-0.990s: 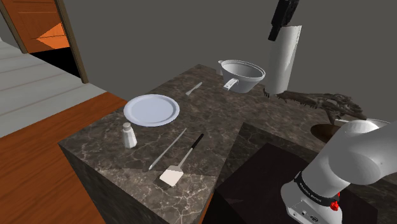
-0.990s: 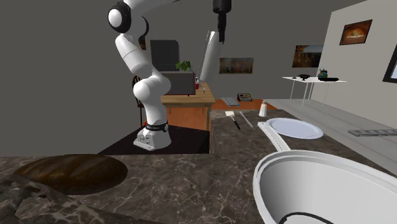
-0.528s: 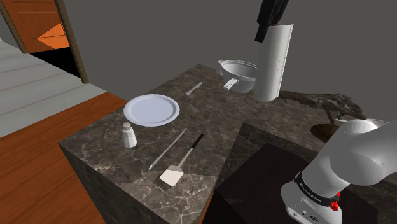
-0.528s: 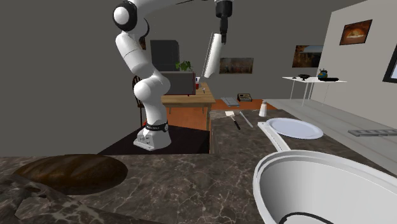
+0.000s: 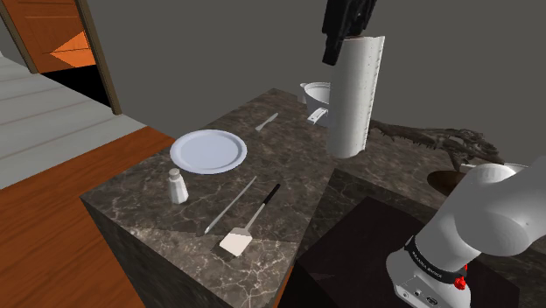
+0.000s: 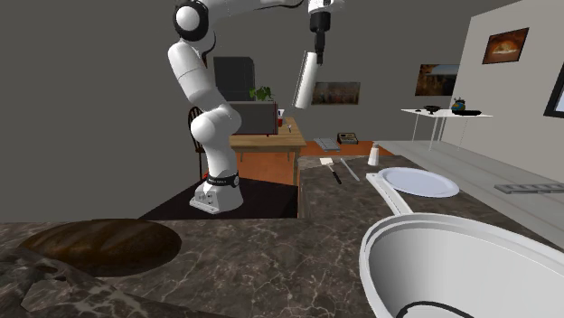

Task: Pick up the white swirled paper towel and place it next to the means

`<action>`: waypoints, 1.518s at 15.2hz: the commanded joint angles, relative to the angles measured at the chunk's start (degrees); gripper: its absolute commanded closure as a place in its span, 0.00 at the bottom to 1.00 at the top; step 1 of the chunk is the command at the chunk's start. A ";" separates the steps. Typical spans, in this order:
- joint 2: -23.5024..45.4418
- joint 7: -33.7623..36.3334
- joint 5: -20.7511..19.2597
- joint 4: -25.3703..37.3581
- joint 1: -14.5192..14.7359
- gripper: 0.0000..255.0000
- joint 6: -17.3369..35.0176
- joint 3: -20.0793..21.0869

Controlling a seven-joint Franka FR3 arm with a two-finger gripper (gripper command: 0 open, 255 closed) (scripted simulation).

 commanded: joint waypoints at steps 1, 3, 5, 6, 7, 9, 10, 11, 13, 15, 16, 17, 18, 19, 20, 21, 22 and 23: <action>2.09 3.25 0.26 1.94 0.34 1.00 0.27 2.65; 4.48 6.59 0.22 4.41 0.71 1.00 0.25 5.42; 7.09 9.89 -0.17 7.04 1.12 1.00 0.19 8.15; 6.63 9.76 0.01 5.80 1.19 1.00 1.00 8.04; 6.18 9.62 0.18 4.59 1.25 1.00 1.81 7.96; 5.34 9.38 0.50 2.23 1.39 1.00 3.40 7.81; 4.95 9.27 0.65 1.08 1.46 1.00 4.19 7.75; 4.57 9.17 0.80 -0.05 1.53 1.00 4.97 7.71; 3.87 8.99 1.08 -2.25 1.67 1.00 6.52 7.63; 3.24 8.82 1.34 -4.38 1.81 1.00 8.06 7.59; 2.94 8.75 1.46 -5.42 1.88 1.00 8.82 7.59; 2.66 8.68 1.58 -6.44 1.95 1.00 9.59 7.59; 2.40 8.62 1.70 -7.45 2.02 1.00 10.34 7.59; 2.14 8.56 1.81 -8.44 2.09 1.00 11.10 7.61; 1.91 8.51 1.92 -9.42 2.16 1.00 11.86 7.63; 1.68 8.46 2.03 -10.38 2.23 1.00 12.61 7.65; 1.48 8.41 2.14 -11.33 2.30 1.00 13.36 7.68; 1.28 8.37 2.24 -12.26 2.36 1.00 14.12 7.72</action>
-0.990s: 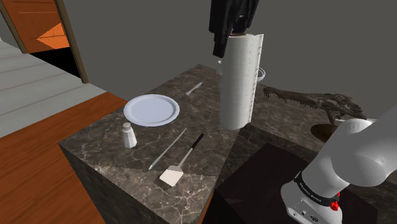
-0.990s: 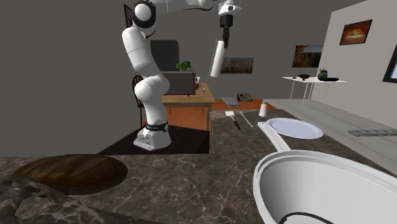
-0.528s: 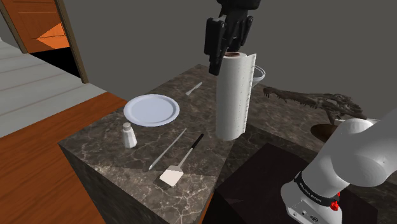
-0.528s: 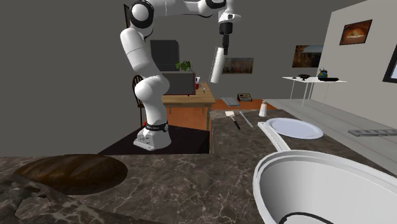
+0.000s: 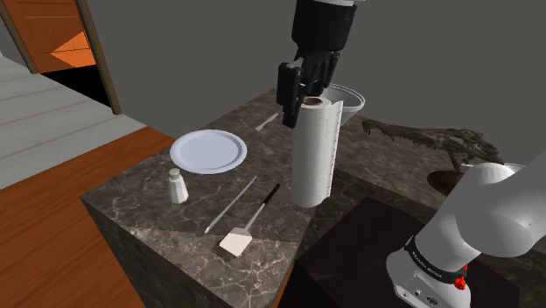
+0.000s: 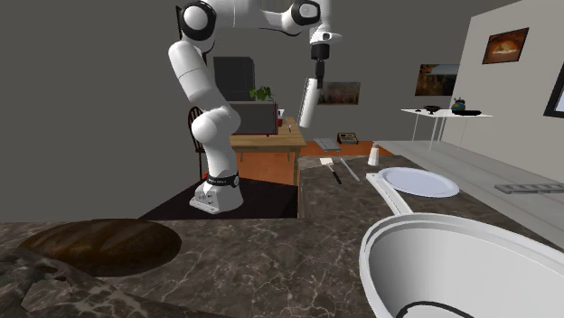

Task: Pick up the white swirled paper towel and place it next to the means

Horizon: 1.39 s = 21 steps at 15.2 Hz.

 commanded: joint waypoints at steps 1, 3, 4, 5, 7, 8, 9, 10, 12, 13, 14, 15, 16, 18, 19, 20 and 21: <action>-0.42 -0.21 0.18 -1.95 0.10 1.00 1.57 -0.02; -0.74 -0.28 0.38 -3.76 0.23 1.00 3.07 0.08; -0.88 -0.30 0.47 -4.64 0.29 1.00 3.82 0.15; -1.01 -0.32 0.56 -5.51 0.35 1.00 4.58 0.21; -1.22 -0.36 0.74 -7.21 0.46 1.00 6.08 0.36; -1.31 -0.37 0.83 -8.04 0.52 1.00 6.83 0.44; -1.38 -0.38 0.91 -8.86 0.57 1.00 7.59 0.53; -1.44 -0.38 0.99 -9.67 0.63 1.00 8.34 0.62; -1.52 -0.38 1.14 -11.26 0.72 1.00 9.86 0.82; -1.54 -0.37 1.21 -12.04 0.77 1.00 10.62 0.93; -1.54 -0.36 1.28 -12.80 0.81 1.00 11.38 1.04; -1.53 -0.35 1.35 -13.55 0.86 1.00 12.14 1.15; -1.51 -0.33 1.42 -14.30 0.90 1.00 12.91 1.27; -1.42 -0.28 1.53 -15.75 0.97 1.00 14.45 1.52; -1.36 -0.26 1.59 -16.46 1.00 1.00 15.23 1.65; -1.28 -0.22 1.64 -17.16 1.03 1.00 16.00 1.79; -1.18 -0.19 1.69 -17.85 1.06 1.00 16.78 1.93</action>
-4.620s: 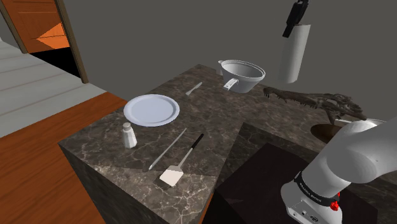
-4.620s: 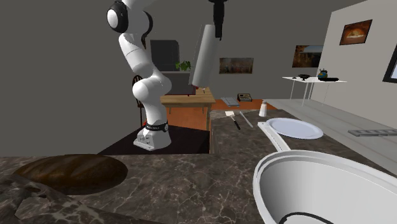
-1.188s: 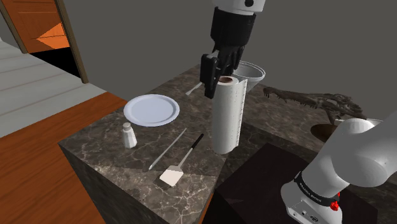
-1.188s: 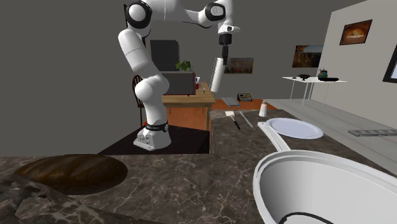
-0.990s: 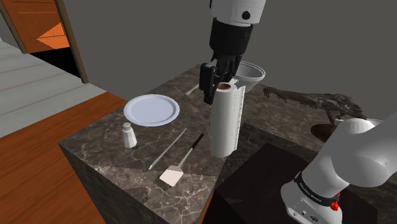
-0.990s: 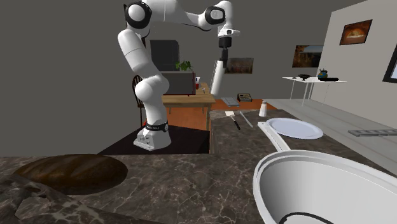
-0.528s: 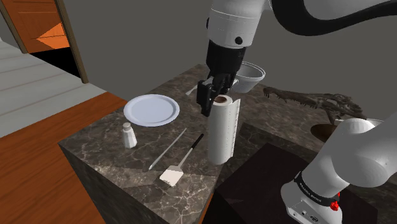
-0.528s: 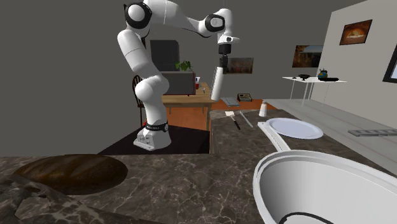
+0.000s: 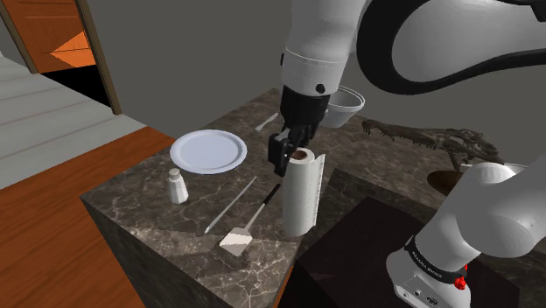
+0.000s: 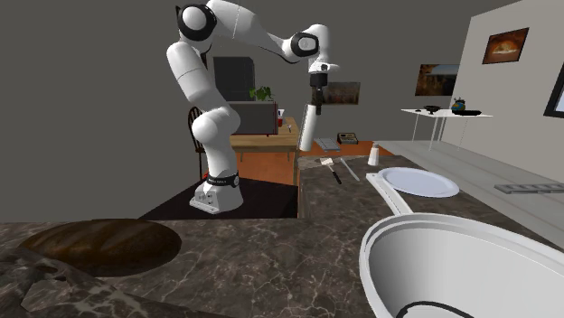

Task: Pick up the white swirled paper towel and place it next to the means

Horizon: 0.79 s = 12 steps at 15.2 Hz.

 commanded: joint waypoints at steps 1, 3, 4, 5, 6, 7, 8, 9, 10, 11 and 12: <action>0.40 0.16 0.05 -1.35 0.02 1.00 1.77 0.39; 0.66 0.25 0.13 -2.67 0.06 1.00 3.34 0.69; 0.82 0.31 0.16 -3.32 0.07 1.00 4.14 0.85; 0.98 0.36 0.19 -3.95 0.08 1.00 4.93 1.01; 1.17 0.43 0.21 -4.58 0.09 1.00 5.73 1.18; 1.37 0.49 0.22 -5.19 0.09 1.00 6.54 1.35; 1.59 0.56 0.23 -5.79 0.09 1.00 7.35 1.53; 1.82 0.64 0.23 -6.38 0.09 1.00 8.16 1.70; 2.07 0.72 0.23 -6.96 0.08 1.00 8.98 1.89; 2.33 0.81 0.22 -7.53 0.06 1.00 9.80 2.07; 2.62 0.91 0.20 -8.09 0.04 1.00 10.63 2.26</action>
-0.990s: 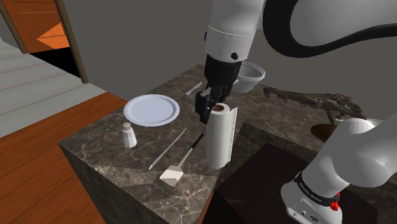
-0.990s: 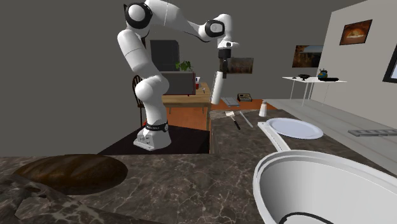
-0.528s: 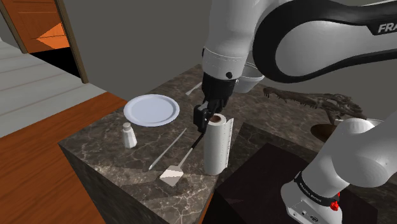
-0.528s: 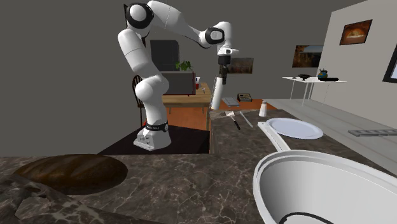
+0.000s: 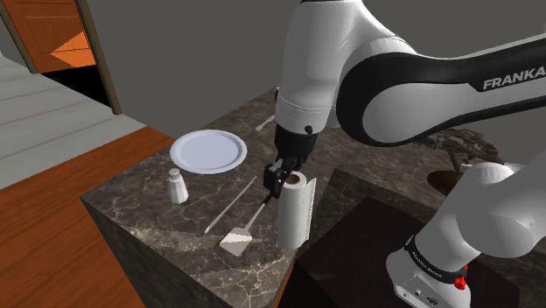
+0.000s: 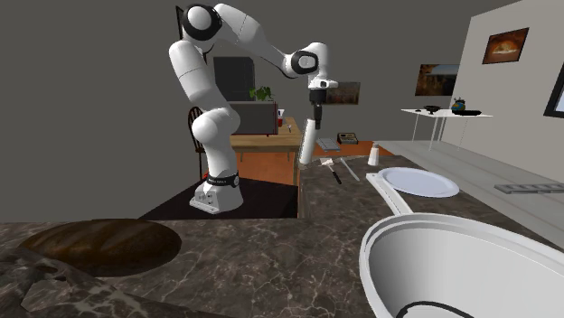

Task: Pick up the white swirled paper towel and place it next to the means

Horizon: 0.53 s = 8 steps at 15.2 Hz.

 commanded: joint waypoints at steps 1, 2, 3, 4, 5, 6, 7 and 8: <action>0.57 0.19 -0.06 -1.00 -0.05 1.00 1.57 0.37; 0.56 0.19 -0.05 -1.00 -0.05 1.00 1.56 0.37; 0.57 0.19 -0.06 -1.00 -0.05 1.00 1.57 0.37; 0.57 0.19 -0.06 -1.00 -0.05 1.00 1.57 0.37; 0.57 0.19 -0.06 -1.00 -0.05 1.00 1.57 0.37; 0.57 0.19 -0.06 -1.00 -0.05 1.00 1.57 0.37; 0.57 0.19 -0.06 -1.00 -0.05 1.00 1.57 0.37; 0.57 0.19 -0.06 -1.00 -0.05 1.00 1.57 0.37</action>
